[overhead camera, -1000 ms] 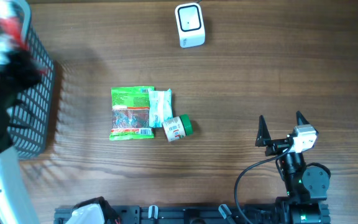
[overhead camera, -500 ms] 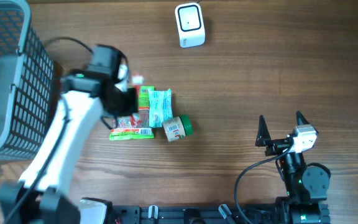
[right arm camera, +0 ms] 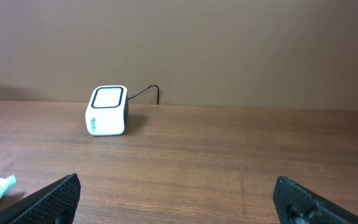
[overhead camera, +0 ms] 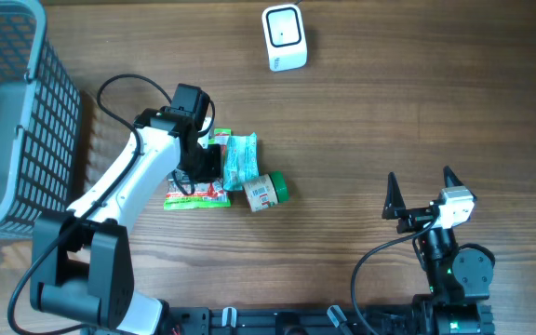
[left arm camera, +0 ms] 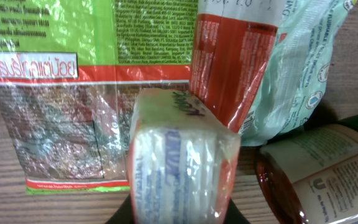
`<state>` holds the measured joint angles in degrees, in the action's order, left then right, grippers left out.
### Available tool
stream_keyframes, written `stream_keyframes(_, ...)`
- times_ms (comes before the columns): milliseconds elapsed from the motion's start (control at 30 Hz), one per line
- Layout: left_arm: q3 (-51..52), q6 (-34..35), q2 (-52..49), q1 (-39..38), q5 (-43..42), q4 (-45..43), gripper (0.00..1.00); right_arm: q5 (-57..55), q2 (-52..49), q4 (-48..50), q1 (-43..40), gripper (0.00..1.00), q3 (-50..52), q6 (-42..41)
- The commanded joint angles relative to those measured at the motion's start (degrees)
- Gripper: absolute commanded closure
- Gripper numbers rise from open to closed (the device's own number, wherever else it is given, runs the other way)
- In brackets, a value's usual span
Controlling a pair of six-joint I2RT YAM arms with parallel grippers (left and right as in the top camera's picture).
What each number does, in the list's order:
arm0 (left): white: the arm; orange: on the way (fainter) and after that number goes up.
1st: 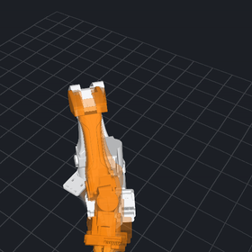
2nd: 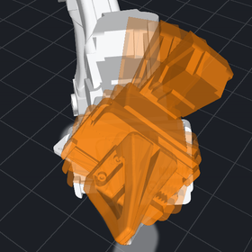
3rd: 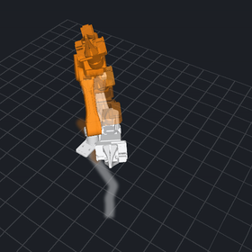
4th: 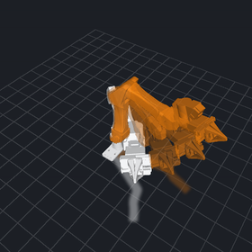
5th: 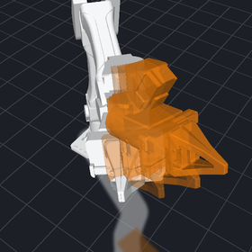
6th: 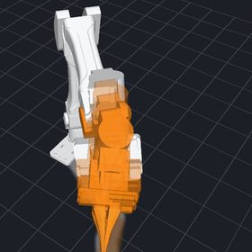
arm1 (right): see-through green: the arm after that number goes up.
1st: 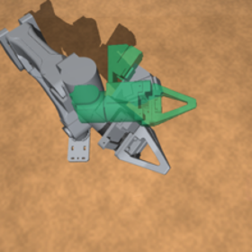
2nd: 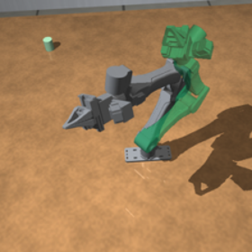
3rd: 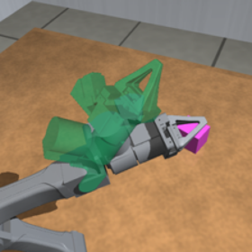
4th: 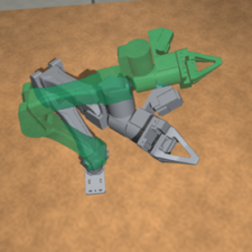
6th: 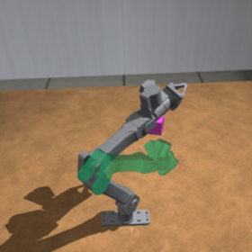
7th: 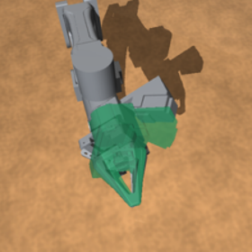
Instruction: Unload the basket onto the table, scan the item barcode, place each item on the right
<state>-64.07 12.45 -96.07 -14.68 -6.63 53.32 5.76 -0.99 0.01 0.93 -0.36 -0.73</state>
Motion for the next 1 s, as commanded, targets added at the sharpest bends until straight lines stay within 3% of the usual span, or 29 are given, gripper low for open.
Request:
stream_keyframes(0,0.13,0.42,-0.42,-0.22,0.50,-0.20,0.43,-0.11,0.17,0.31,0.22,0.00,0.07,0.57)
stream_keyframes(67,0.13,0.44,-0.42,-0.22,0.48,-0.20,0.28,-0.11,0.17,0.31,0.22,0.00,0.07,0.55)
stream_keyframes(200,0.09,0.15,-0.35,-0.22,0.48,0.04,0.22,-0.09,0.17,0.31,0.22,0.00,0.07,0.57)
stream_keyframes(400,-4.42,0.02,0.50,-0.15,0.72,1.64,0.25,-0.09,0.17,0.28,0.22,0.00,0.07,0.55)
stream_keyframes(567,-7.06,0.04,0.76,-0.07,-0.22,2.27,0.50,-0.11,0.17,0.28,0.22,0.00,0.07,0.57)
stream_keyframes(733,-6.95,0.07,0.63,-0.52,-5.55,5.29,0.88,-0.09,0.17,0.28,0.22,0.00,0.07,0.57)
stream_keyframes(800,-6.58,0.07,0.63,-1.05,-5.60,5.60,0.93,-0.09,0.17,0.31,0.22,0.00,0.07,0.55)
stream_keyframes(967,-5.14,0.48,0.59,-2.64,-6.45,5.70,0.93,-0.11,0.17,0.31,0.22,0.00,0.07,0.55)
